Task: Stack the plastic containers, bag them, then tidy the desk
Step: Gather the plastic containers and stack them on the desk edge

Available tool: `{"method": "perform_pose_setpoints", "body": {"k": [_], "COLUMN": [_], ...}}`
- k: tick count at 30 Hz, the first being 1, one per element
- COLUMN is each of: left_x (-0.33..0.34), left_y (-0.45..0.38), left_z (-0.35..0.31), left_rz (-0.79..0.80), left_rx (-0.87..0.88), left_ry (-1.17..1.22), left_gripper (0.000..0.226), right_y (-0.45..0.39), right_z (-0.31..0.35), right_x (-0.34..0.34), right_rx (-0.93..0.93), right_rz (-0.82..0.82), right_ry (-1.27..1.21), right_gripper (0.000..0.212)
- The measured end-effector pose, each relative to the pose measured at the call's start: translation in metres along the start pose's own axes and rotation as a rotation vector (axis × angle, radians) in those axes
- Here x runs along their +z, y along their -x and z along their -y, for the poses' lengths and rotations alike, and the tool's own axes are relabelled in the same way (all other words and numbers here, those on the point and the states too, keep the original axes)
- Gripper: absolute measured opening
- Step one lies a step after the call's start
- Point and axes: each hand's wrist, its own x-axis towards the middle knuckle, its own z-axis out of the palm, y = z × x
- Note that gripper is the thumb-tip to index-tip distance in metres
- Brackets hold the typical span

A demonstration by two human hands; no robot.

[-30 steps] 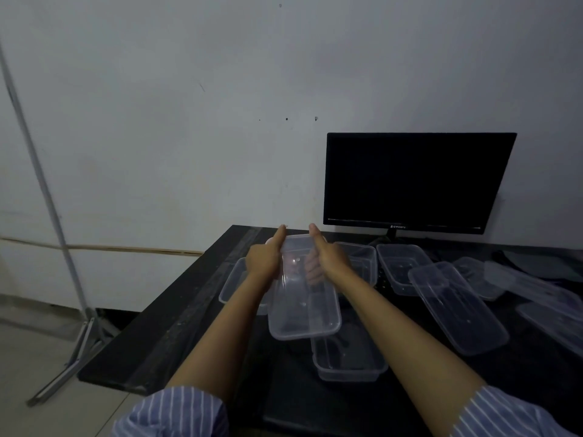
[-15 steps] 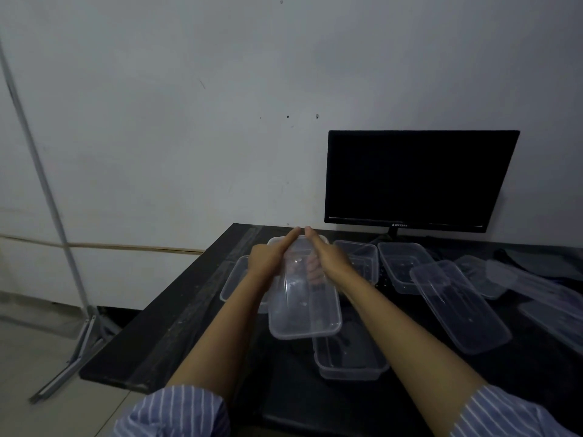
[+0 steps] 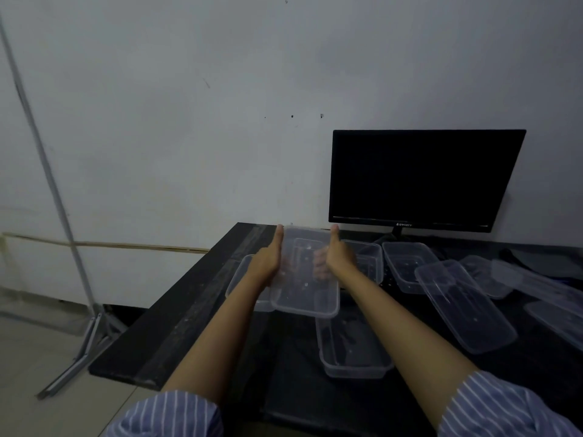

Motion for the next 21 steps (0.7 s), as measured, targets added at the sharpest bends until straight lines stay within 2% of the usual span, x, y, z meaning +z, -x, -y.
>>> {"method": "perform_pose_setpoints", "body": {"k": [3,6,11,15,18,21], "left_x": [0.001,-0.005,-0.017,-0.023,-0.026,-0.036], "left_y": [0.005,-0.001,-0.006,-0.010,-0.006,-0.009], "left_z": [0.009,0.015,0.013,0.013,0.016,0.022], "left_rz": [-0.044,-0.088,-0.156,-0.169,-0.172,-0.172], "left_rx": [0.023,-0.008,0.033,0.052,0.063,0.050], "left_ry": [-0.086,-0.035,-0.072,-0.156,-0.173,-0.115], "left_gripper": [0.081,0.085,0.072,0.073,0.074,0.084], "right_y": [0.000,0.005,0.022,0.031,0.036,0.035], "right_z": [0.005,0.010,0.002,-0.009,-0.009,-0.008], "right_x": [-0.002,0.000,0.010,0.024,0.029,0.038], "right_rx": [0.035,0.107,0.057,-0.122,-0.149,-0.150], "right_rz": [0.046,0.170,0.228,0.137,0.080,0.064], "right_ry": [-0.071,-0.147,0.024,0.124,0.167,0.212], "right_gripper": [0.092,0.094,0.097,0.124,0.104,0.102]}}
